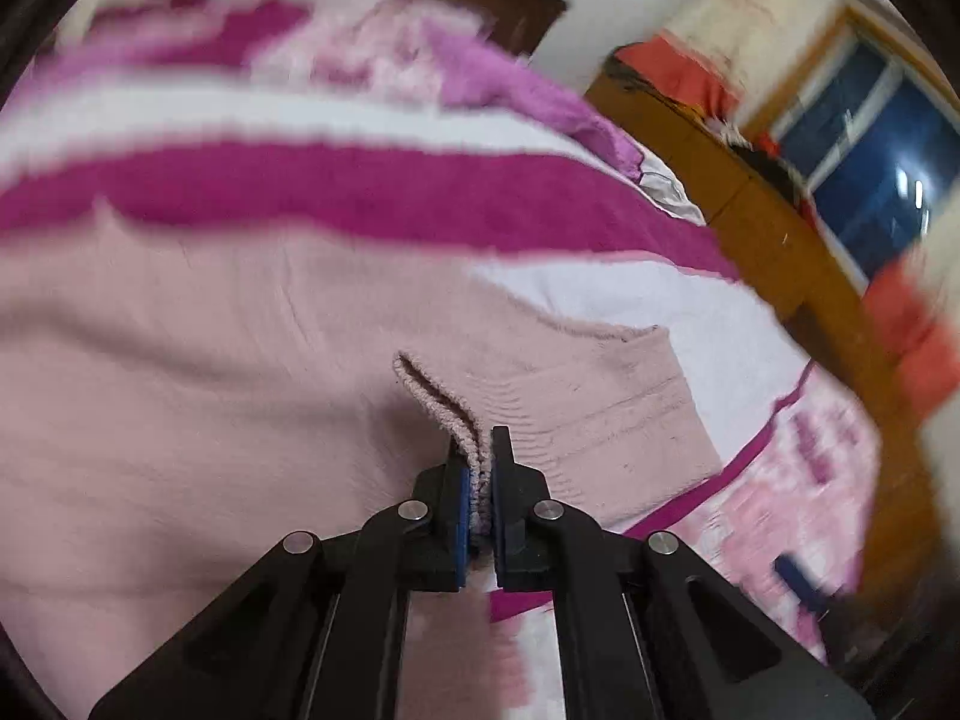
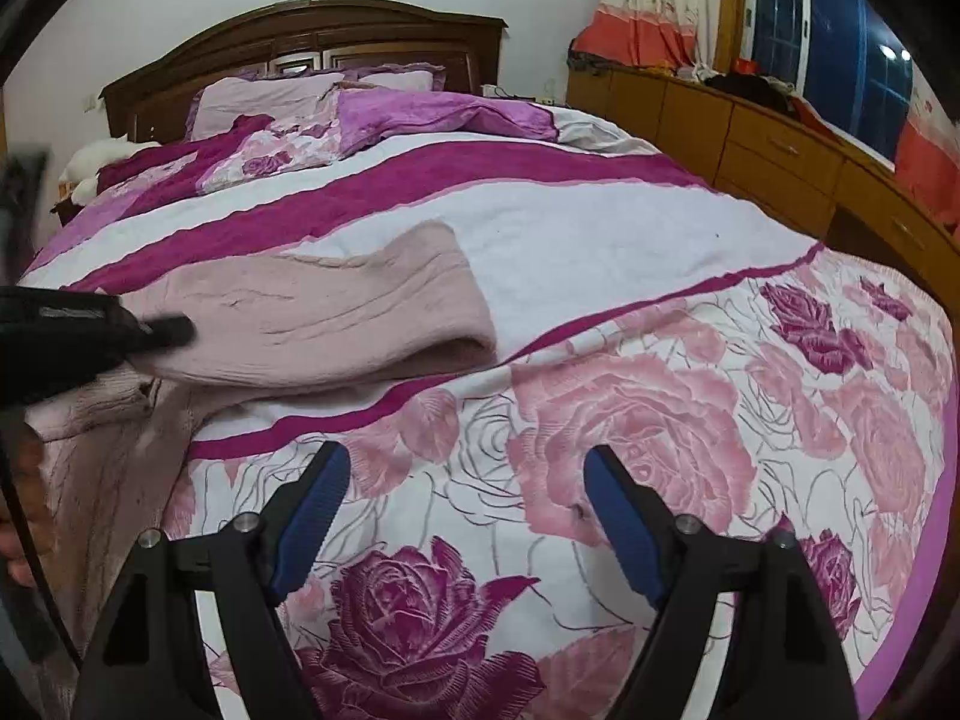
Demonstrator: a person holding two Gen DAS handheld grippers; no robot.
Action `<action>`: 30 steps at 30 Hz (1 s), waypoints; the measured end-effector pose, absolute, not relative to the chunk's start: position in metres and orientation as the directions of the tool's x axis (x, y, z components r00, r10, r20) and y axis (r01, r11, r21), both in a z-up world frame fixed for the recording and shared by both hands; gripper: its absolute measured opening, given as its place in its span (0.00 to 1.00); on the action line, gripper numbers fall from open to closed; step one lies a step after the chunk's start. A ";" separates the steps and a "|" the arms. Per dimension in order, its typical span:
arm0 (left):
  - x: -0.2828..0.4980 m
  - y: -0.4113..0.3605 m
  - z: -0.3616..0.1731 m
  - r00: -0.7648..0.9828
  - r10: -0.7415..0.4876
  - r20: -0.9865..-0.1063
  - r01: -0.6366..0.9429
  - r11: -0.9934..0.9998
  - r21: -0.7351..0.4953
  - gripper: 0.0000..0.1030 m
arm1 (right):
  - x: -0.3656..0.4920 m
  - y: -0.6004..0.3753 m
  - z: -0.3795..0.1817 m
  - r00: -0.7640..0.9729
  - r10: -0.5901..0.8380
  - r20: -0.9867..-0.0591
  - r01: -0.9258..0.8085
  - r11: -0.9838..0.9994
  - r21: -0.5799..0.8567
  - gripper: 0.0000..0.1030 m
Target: Fold small clothes
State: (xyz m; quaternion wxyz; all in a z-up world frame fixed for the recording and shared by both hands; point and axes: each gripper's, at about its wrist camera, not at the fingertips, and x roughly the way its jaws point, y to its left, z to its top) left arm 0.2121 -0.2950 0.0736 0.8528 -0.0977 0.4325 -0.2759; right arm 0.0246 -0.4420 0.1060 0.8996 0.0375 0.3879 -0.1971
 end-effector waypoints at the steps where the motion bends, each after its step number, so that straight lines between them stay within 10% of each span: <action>1: 0.209 -0.291 0.081 0.491 -0.545 -0.679 0.397 0.834 -0.383 0.00 | 0.027 -0.440 0.105 0.623 -0.320 -0.714 0.381 0.921 -0.080 0.81; 12: 0.184 -0.202 0.146 0.672 -0.349 -0.653 0.418 0.907 -0.055 0.00 | 0.053 -0.397 0.106 0.679 -0.150 -0.719 0.304 0.948 0.090 0.81; 30: 0.197 -0.019 0.123 0.656 -0.287 -0.698 0.225 0.957 -0.182 0.00 | 0.101 -0.305 0.100 0.703 0.062 -0.708 0.148 0.962 0.231 0.77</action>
